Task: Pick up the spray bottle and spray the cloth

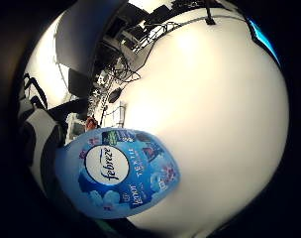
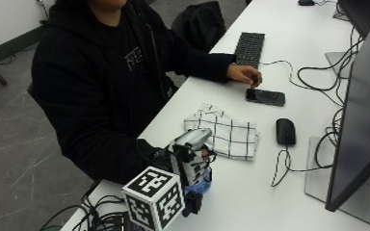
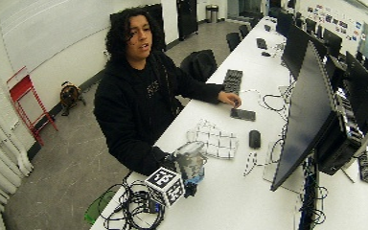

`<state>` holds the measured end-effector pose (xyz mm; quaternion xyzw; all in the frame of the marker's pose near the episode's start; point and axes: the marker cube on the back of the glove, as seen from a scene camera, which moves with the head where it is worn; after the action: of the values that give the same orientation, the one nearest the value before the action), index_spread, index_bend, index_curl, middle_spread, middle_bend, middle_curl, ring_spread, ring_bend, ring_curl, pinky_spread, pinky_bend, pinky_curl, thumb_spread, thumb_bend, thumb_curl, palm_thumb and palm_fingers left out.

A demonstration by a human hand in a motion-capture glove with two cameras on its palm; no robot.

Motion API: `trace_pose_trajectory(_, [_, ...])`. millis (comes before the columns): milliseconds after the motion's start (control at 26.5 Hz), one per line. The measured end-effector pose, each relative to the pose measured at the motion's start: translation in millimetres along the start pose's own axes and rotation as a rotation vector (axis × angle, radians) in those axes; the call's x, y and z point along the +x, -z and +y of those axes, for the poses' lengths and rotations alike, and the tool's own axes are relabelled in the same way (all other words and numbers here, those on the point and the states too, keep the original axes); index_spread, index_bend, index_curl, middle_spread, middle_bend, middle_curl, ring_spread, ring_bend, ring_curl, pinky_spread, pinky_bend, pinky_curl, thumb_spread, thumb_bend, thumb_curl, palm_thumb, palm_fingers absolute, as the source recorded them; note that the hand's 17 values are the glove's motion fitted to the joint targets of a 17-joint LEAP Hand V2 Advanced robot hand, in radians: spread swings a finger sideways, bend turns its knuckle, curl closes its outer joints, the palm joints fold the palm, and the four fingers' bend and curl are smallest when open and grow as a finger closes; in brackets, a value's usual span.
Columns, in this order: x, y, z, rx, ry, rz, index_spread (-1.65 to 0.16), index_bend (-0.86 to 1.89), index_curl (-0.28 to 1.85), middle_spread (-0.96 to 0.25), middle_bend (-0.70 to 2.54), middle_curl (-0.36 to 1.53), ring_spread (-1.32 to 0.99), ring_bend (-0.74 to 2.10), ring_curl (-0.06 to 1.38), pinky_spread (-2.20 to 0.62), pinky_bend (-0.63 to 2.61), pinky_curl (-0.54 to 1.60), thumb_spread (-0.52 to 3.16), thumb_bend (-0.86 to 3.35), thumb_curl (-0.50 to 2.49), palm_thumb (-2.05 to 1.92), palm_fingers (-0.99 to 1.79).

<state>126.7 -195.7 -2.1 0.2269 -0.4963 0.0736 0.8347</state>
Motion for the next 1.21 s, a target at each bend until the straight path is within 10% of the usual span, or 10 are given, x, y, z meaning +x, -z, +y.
trace_pose_trajectory(678, [-6.0,1.2,-0.5,0.001,-0.002,0.021,-0.31,0.38,0.53,-0.22,0.68,0.56,-0.23,0.74,0.5,-0.33,0.46,0.43,0.21,-0.03,0.69,0.93,1.41])
trace_pose_trajectory(1206, [-126.8,25.9,-0.7,-0.329,0.036,0.485,-0.3,0.4,0.57,-0.2,0.7,0.56,-0.22,0.76,0.5,-0.32,0.48,0.44,0.16,-0.03,0.73,0.93,1.4])
